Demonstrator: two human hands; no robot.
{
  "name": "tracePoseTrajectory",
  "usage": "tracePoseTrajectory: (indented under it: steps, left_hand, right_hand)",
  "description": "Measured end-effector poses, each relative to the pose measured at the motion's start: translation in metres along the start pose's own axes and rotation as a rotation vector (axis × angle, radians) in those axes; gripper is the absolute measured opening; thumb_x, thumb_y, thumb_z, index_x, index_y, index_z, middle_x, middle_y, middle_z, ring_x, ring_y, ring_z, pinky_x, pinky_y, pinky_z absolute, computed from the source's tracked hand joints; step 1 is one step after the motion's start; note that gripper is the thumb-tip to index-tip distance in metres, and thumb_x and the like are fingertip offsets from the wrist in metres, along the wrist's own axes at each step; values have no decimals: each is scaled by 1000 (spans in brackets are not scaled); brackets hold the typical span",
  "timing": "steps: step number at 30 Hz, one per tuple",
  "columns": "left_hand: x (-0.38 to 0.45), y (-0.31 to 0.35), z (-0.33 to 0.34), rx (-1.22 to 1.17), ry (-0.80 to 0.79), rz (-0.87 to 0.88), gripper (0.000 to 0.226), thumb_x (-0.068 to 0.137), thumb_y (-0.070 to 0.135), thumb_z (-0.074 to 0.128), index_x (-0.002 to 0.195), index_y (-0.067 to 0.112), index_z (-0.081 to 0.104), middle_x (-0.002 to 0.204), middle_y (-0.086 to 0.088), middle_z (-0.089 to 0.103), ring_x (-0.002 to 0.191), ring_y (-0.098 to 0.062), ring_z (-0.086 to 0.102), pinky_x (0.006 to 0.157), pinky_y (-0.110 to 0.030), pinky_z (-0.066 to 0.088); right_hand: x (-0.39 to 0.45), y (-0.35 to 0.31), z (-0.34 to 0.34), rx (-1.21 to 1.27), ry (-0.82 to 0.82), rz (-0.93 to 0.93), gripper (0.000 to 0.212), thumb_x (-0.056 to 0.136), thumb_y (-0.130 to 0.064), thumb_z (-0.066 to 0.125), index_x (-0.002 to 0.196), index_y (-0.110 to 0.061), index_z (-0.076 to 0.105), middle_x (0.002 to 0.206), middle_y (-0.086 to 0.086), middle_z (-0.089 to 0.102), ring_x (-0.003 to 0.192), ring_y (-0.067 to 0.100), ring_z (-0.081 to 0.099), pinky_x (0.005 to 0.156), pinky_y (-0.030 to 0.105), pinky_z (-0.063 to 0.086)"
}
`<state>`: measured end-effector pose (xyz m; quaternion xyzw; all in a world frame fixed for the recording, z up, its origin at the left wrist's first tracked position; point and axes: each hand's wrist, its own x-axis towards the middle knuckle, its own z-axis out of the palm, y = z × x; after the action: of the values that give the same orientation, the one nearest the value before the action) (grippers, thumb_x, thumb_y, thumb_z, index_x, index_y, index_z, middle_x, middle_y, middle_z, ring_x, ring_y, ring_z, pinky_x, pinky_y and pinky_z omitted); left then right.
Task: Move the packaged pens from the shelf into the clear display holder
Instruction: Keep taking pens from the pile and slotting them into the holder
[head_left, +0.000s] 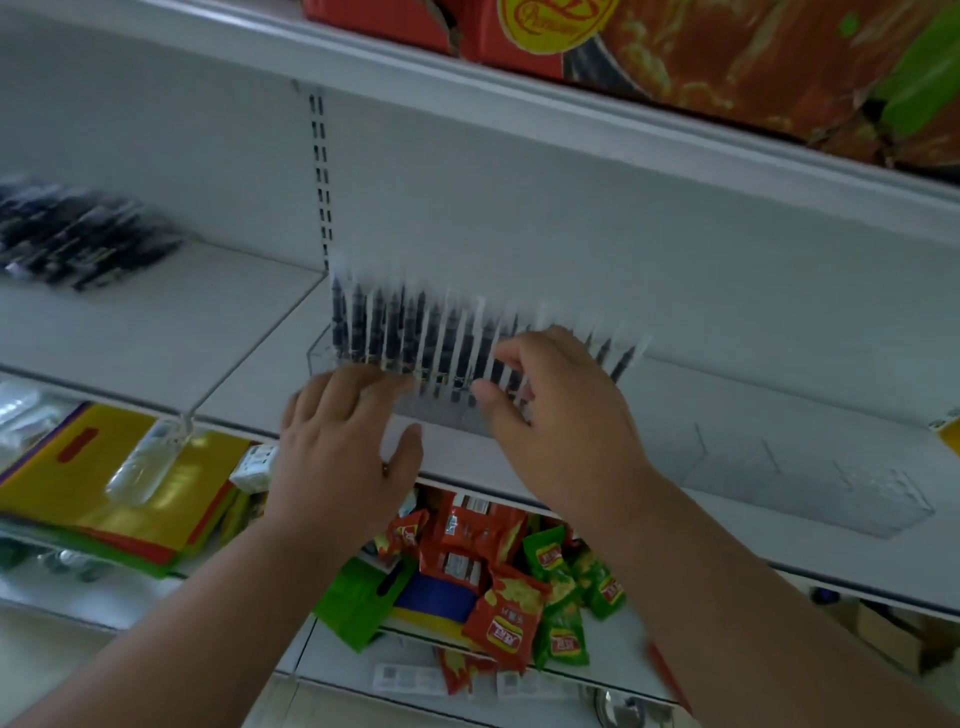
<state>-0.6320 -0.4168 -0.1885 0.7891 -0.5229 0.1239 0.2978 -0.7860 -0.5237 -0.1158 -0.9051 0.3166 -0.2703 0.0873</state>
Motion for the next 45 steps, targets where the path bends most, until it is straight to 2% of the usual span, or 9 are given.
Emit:
tracePoseTrajectory:
  steps: [3,10,13,16,25,32,39,45]
  left_hand:
    - [-22,-16,-14,32,30,-38,43,86,40,47,115,14,65,112,-8,61,107,-31,53,90,-48,46]
    - [-63,-83,-65,162,14,-214,37,84,42,50,108,19,67,109,-5,62,102,-32,57,88,-45,45]
    - [-76,-117,-90,199,-33,-256,38,85,45,48,107,22,66,109,-2,62,103,-30,57,88,-46,46]
    - [-90,-161,-116,220,-57,-290,38,86,49,45,107,25,66,108,3,61,103,-25,57,87,-43,47]
    - [-87,-302,-202,274,-83,-260,39,86,49,43,108,26,66,101,5,62,97,-22,58,82,-40,50]
    - [-43,-358,-210,241,-118,-198,40,88,50,41,111,26,63,103,7,62,95,-19,56,81,-36,48]
    - [2,-413,-201,186,-156,-279,44,88,54,36,116,32,61,113,9,61,106,-20,56,87,-39,47]
    - [46,-464,-205,171,-138,-280,37,91,50,49,119,29,61,112,7,61,103,-20,56,87,-37,48]
  right_hand:
    - [7,-24,3,60,-65,-71,35,96,-38,57,123,-16,58,114,0,52,93,14,53,80,27,39]
    - [30,-93,35,156,-194,-200,42,95,-42,56,129,-18,53,124,1,50,109,18,51,92,33,43]
    - [43,-133,55,127,-231,-222,46,95,-44,54,133,-20,49,129,2,47,114,20,50,97,38,43]
    - [56,-184,81,50,-266,-224,47,95,-49,49,135,-25,46,132,1,44,117,21,46,98,37,40]
    - [94,-340,155,68,-194,-178,43,92,-50,52,127,-26,50,124,0,48,115,22,47,96,39,41]
    - [135,-364,176,4,-212,-99,42,94,-51,49,129,-28,48,130,-1,44,119,20,43,99,37,38]
    - [204,-389,223,20,-239,-107,47,92,-53,52,129,-24,48,127,3,47,116,23,48,97,42,44]
    - [243,-418,256,-12,-259,-115,45,91,-51,53,126,-23,49,127,3,49,114,24,49,93,40,41]
